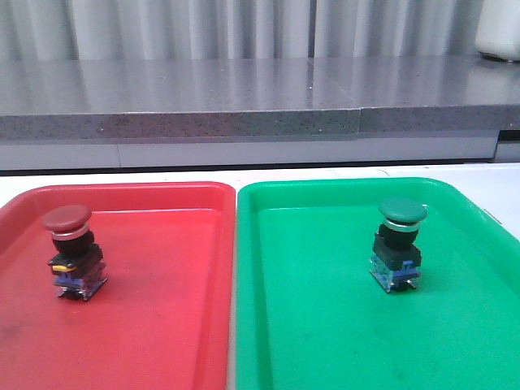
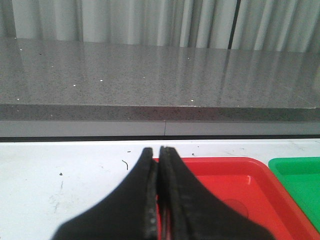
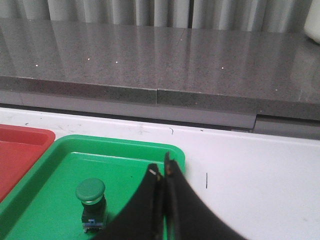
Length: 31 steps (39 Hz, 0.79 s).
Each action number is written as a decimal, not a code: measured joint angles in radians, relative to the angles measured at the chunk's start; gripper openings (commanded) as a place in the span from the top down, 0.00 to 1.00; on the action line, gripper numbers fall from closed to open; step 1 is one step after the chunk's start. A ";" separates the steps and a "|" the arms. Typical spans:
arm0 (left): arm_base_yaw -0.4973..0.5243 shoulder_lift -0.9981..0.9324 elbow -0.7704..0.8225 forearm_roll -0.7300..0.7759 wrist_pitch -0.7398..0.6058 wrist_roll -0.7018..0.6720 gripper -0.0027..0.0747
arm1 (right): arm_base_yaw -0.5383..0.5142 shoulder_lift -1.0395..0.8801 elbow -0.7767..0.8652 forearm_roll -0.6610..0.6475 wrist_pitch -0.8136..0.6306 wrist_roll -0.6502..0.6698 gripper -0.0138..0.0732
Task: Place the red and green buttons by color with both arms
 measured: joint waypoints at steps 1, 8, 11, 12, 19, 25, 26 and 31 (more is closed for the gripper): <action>0.000 0.000 0.000 0.000 0.000 0.000 0.99 | 0.000 0.000 0.000 0.000 0.000 0.000 0.92; 0.000 0.000 0.000 0.000 0.000 0.000 0.99 | 0.000 0.000 0.000 -0.001 0.000 0.000 0.92; 0.000 0.000 0.000 0.000 0.000 0.000 0.99 | 0.000 0.000 0.000 -0.001 0.000 0.000 0.92; 0.000 0.000 0.000 0.000 0.000 0.000 0.99 | 0.000 0.000 0.000 -0.001 0.000 0.000 0.92; 0.000 0.000 0.000 0.000 0.000 0.000 0.99 | 0.000 -0.001 0.000 -0.004 0.000 0.000 0.92; 0.000 -0.003 0.014 0.000 -0.022 0.000 0.99 | 0.000 -0.001 0.000 -0.004 0.000 0.000 0.92; 0.003 -0.009 0.025 0.000 -0.032 0.000 0.99 | 0.000 -0.001 0.000 -0.004 0.000 0.000 0.92; 0.038 -0.048 0.103 0.000 -0.078 0.000 0.99 | 0.000 -0.001 0.000 -0.004 0.000 0.000 0.92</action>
